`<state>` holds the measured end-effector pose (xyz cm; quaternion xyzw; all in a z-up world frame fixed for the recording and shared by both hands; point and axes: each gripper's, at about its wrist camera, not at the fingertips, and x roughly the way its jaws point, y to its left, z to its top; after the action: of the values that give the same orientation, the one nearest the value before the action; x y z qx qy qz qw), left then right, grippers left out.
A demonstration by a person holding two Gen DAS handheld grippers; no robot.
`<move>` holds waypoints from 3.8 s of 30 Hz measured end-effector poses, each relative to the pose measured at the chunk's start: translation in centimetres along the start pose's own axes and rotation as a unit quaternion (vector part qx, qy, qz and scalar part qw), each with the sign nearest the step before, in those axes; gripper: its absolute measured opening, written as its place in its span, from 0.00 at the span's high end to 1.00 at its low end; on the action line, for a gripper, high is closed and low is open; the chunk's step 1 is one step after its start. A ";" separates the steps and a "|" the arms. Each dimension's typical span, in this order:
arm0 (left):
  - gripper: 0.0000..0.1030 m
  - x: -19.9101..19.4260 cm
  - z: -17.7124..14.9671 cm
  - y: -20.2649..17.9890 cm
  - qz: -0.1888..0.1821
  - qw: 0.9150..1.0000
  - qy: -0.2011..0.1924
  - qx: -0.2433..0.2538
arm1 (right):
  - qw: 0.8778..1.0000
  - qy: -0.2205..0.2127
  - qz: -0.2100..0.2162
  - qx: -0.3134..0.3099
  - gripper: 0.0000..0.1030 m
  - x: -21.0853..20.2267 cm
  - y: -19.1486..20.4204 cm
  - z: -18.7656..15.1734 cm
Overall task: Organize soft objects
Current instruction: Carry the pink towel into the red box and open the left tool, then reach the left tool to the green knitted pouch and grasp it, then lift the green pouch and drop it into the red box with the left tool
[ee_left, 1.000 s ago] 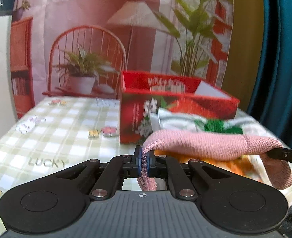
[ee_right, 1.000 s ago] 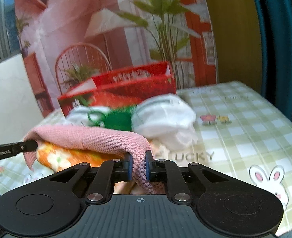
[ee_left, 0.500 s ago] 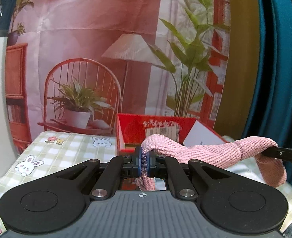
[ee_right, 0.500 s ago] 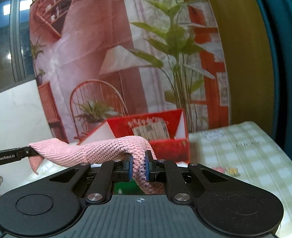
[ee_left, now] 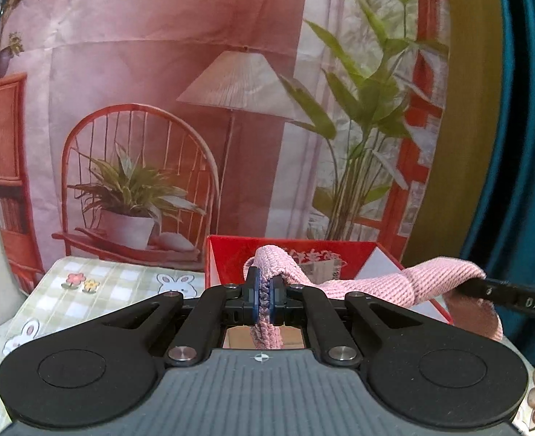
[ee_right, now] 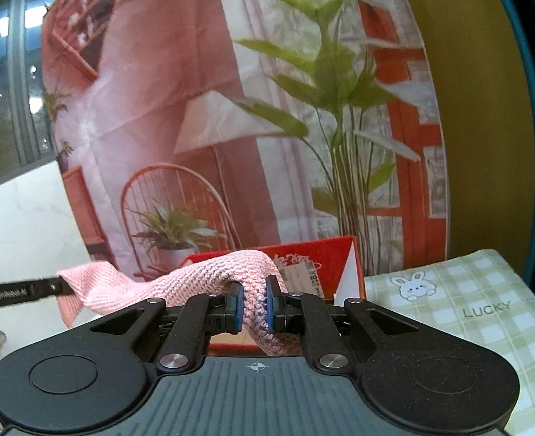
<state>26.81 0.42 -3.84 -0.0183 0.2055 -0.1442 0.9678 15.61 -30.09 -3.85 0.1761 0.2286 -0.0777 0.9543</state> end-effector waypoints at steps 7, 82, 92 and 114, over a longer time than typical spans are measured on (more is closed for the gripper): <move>0.94 5.0 -0.3 -0.3 0.005 0.999 0.038 0.022 | 0.998 0.047 -0.029 0.007 0.89 6.3 -1.9 -0.5; 0.48 0.4 -10.8 -6.8 -0.149 0.972 0.181 0.000 | 0.984 0.107 -0.004 -0.143 0.58 -2.8 3.1 -13.7; 0.47 3.6 -11.0 -7.2 -0.177 0.961 0.209 -0.043 | 0.973 0.120 0.025 -0.195 0.56 -1.4 3.3 -13.4; 0.48 5.4 -10.5 -6.4 -0.216 0.947 0.214 -0.099 | 0.977 0.125 0.032 -0.170 0.55 0.5 2.5 -13.1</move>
<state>25.53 -7.01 -14.99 -0.1271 0.4125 -0.3292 0.8398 11.29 -22.91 -14.29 0.0274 0.3504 0.0159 0.9361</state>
